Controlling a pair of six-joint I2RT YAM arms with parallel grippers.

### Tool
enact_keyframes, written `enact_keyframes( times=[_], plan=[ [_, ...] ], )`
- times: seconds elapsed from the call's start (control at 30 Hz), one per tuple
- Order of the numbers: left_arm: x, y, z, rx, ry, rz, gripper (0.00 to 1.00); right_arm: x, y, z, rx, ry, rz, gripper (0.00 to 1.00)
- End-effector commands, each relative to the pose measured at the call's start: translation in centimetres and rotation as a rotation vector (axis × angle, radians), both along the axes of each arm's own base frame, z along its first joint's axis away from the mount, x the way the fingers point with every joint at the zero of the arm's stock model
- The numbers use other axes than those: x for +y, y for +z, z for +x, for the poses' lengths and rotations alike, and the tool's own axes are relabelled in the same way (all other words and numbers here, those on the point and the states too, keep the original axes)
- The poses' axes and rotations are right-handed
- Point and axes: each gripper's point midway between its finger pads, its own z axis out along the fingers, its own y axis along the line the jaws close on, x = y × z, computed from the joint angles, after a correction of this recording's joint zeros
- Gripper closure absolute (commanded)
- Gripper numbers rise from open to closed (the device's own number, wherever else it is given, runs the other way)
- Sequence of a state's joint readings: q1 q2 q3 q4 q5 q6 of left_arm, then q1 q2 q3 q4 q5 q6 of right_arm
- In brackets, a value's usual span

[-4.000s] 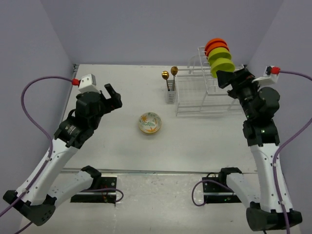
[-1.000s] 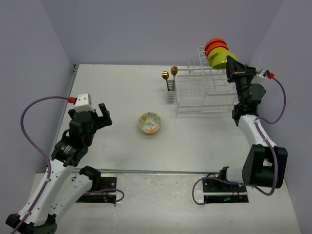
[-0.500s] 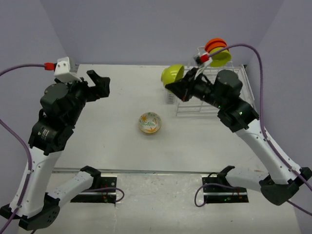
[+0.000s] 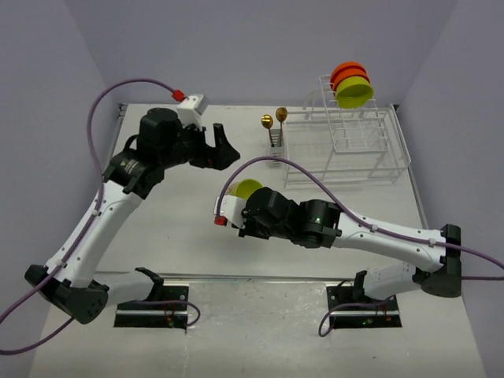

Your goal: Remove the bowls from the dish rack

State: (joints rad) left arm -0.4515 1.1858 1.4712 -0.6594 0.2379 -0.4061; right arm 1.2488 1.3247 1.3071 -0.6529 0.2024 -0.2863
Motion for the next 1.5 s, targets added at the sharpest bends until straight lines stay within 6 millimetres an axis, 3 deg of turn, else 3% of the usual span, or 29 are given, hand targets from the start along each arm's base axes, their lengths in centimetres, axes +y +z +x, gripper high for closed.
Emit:
enact_keyframes(
  times=[0.0,0.13,0.37,0.43,0.47,0.63,0.67,0.77,0.8,1.0,1.1,1.13,1.17,1.23,1.33,1.37,1.47],
  plan=[
    [-4.0,-1.9,-3.5,0.055,-0.23,-0.001,0.0,0.3,1.8,0.4,-0.088,0.074,-0.037,1.0],
    [-5.2,-4.3,-4.1,0.101,-0.271,0.043,0.0,0.6,1.9,0.2,-0.096,0.102,-0.038,1.0],
    [-2.8,-9.1,-3.3,0.154,-0.178,0.212,0.1,0.2,1.9,0.7,-0.126,0.1,-0.079,1.0],
    [-2.6,-9.9,-3.2,0.165,-0.166,0.245,0.19,0.1,1.6,1.2,-0.134,0.08,-0.107,1.0],
    [-2.4,-10.3,-3.1,0.171,-0.155,0.265,0.31,0.1,1.8,1.4,-0.143,0.068,-0.11,1.0],
    [-2.4,-12.2,-2.9,0.205,-0.152,0.327,0.41,0.6,1.1,2.7,-0.174,0.036,-0.169,1.0],
    [-2.5,-12.3,-2.8,0.204,-0.152,0.334,0.58,0.9,1.3,2.9,-0.183,0.03,-0.168,1.0],
    [-2.2,-12.7,-2.4,0.204,-0.118,0.36,0.94,1.3,1.2,3.5,-0.205,0.016,-0.181,1.0],
    [-1.7,-12.8,-2.2,0.203,-0.095,0.377,1.0,1.4,1.1,3.7,-0.212,0.012,-0.184,1.0],
    [0.0,-12.3,-0.5,0.166,0.056,0.404,1.0,2.0,1.2,4.3,-0.24,-0.015,-0.149,1.0],
    [0.8,-11.2,0.6,0.13,0.154,0.367,1.0,2.0,1.4,4.7,-0.259,-0.048,-0.096,0.43],
    [1.0,-10.7,0.9,0.12,0.175,0.351,1.0,2.1,1.7,4.8,-0.265,-0.067,-0.062,0.06],
    [1.8,-10.4,1.6,0.116,0.214,0.335,1.0,1.7,2.4,4.8,-0.27,-0.08,-0.03,0.01],
    [2.8,-9.8,2.9,0.115,0.271,0.277,1.0,0.8,2.6,5.6,-0.276,-0.13,0.014,0.01],
    [7.0,-9.5,6.6,0.124,0.434,0.152,1.0,-1.5,4.7,7.2,-0.316,-0.276,0.147,0.01],
    [9.9,-9.8,8.5,0.113,0.543,0.108,1.0,-2.7,6.6,7.3,-0.33,-0.319,0.226,0.01],
    [13.2,-12.4,11.5,0.183,0.702,-0.013,1.0,-4.5,8.3,7.8,-0.259,-0.456,0.439,0.01]
  ],
)
